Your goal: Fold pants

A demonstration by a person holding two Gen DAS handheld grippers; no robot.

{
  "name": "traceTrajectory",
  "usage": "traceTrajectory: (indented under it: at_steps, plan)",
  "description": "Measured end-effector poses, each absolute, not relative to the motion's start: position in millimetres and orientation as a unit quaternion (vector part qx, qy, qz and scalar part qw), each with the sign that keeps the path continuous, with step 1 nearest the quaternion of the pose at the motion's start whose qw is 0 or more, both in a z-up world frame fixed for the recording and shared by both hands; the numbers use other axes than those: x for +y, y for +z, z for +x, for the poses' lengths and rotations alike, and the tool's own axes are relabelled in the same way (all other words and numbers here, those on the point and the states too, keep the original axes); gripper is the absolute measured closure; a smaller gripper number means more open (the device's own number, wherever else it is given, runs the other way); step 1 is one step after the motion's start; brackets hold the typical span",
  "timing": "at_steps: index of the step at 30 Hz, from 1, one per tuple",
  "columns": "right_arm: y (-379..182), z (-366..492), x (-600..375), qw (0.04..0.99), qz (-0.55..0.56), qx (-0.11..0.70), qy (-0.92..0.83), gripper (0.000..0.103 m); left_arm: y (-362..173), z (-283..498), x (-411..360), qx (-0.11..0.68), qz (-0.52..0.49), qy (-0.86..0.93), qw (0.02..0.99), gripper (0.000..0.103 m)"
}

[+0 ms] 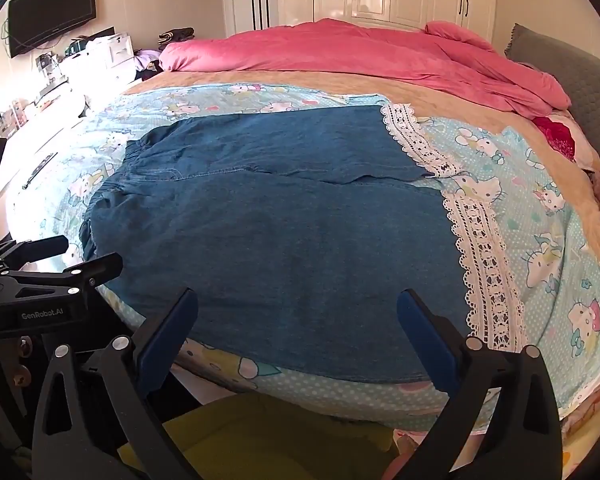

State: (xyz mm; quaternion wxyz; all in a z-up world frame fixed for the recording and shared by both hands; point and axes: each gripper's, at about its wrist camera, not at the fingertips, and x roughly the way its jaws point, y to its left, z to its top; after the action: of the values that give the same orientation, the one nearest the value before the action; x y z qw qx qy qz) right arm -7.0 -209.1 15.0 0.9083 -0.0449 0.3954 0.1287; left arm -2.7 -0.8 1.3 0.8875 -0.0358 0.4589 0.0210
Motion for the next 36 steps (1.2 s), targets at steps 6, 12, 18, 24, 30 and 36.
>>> traceTrajectory:
  at_steps: [6, 12, 18, 24, 30, 36]
  plan:
    - [15.0, -7.3, -208.4, 0.908, -0.047, 0.397, 0.129, 0.004, 1.5, -2.9, 0.0, 0.459, -0.037, 0.023, 0.887, 0.009]
    - [14.7, -6.4, -205.6, 0.906, -0.050, 0.399, 0.129, 0.004, 2.8, -3.5, 2.4, 0.458, -0.037, 0.024, 0.888, 0.009]
    - [14.4, -6.0, -205.8, 0.906, -0.050, 0.399, 0.129, 0.004, 3.9, -4.7, 3.9, 0.458, -0.040, 0.024, 0.888, 0.009]
    - [14.5, -6.1, -206.2, 0.907, -0.050, 0.399, 0.129, 0.004, 5.1, -4.2, 3.1, 0.458, -0.039, 0.023, 0.888, 0.009]
    - [13.8, -5.6, -205.9, 0.906, -0.050, 0.399, 0.129, 0.004, 5.0, -4.1, 3.1, 0.458, -0.039, 0.023, 0.888, 0.009]
    - [13.3, -4.8, -206.8, 0.906, -0.049, 0.399, 0.130, 0.004, 4.8, -3.6, 3.5, 0.459, -0.039, 0.024, 0.887, 0.009]
